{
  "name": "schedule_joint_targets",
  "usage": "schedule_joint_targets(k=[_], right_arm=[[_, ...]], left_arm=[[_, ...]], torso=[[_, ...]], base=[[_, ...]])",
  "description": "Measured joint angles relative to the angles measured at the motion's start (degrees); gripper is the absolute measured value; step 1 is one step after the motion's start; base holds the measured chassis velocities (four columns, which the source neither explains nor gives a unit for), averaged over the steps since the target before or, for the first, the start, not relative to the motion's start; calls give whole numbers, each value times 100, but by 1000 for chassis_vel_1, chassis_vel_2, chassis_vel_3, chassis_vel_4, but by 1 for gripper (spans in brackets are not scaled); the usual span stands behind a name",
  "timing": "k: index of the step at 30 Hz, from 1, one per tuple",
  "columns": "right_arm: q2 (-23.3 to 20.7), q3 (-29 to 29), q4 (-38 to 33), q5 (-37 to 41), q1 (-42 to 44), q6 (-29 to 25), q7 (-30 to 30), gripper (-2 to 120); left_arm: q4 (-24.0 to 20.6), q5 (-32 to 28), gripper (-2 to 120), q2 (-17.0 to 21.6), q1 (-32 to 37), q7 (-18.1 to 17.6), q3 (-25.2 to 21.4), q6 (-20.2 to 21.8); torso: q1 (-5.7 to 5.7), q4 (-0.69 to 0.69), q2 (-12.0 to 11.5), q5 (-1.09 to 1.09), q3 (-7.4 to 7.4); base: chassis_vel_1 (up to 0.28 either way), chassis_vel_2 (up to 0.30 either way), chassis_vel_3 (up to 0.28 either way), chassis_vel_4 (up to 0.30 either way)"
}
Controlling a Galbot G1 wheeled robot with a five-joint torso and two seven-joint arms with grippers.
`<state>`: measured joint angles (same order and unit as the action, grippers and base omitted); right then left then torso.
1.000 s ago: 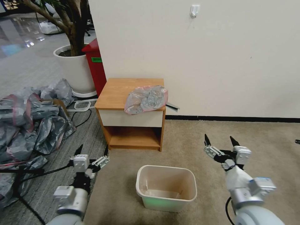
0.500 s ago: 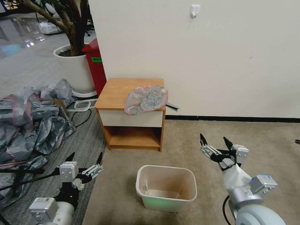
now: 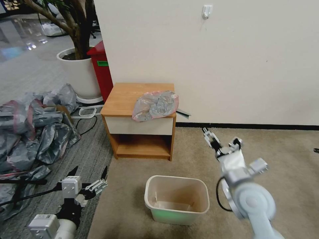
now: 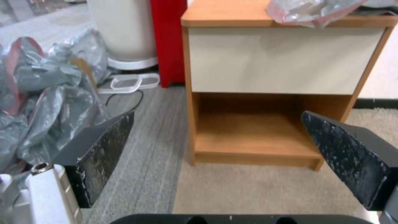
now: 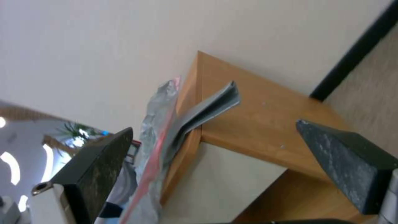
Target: Pick up the garbage bag from the table and place it over the trash can.
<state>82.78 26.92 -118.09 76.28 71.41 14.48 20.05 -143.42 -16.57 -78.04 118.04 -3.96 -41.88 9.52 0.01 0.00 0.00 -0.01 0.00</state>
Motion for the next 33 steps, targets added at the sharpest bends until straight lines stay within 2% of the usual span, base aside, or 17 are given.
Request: schedule_joint_targets(k=[5,16,20,25,28,29,31,33], right_arm=[[151,-42,644,618,-586,-11,292,100],[605,-98,2174,942,-1906,-144,565,100],[715,-83,2623,1138,-2223,-209,681,99],[779,-78,2831,1159,-2337,-268,691,97],[817,-89,2904,1154,-2369,-366,692,84],[817,-89,2904,1154,-2369,-366,692,84],[819,-84,2904,1150,-2368,-394,692,72],[818,-79,2898,1149,-2365,-401,692,69]], left_arm=[[6,-6,100,-4,6,-4,-2,-16],[12,-138,100,-59,185,100,-203,-204],[14,-141,100,-71,200,109,-227,-214],[15,-142,100,-109,247,136,-324,-231],[16,-142,100,-118,258,146,-346,-235],[16,-142,100,-118,258,146,-346,-235],[17,-143,100,-118,257,149,-350,-235],[17,-144,100,-118,256,150,-351,-235]], torso=[[0,1,0,1,0],[0,0,0,0,0],[0,0,0,0,0],[0,0,0,1,0],[0,0,0,0,0],[0,0,0,0,0],[-1,0,0,0,0],[0,0,0,0,0]], base=[[0,0,0,0],[0,0,0,0],[0,0,0,0],[0,0,0,0],[0,0,0,0],[0,0,0,0],[0,0,0,0],[0,0,0,0]])
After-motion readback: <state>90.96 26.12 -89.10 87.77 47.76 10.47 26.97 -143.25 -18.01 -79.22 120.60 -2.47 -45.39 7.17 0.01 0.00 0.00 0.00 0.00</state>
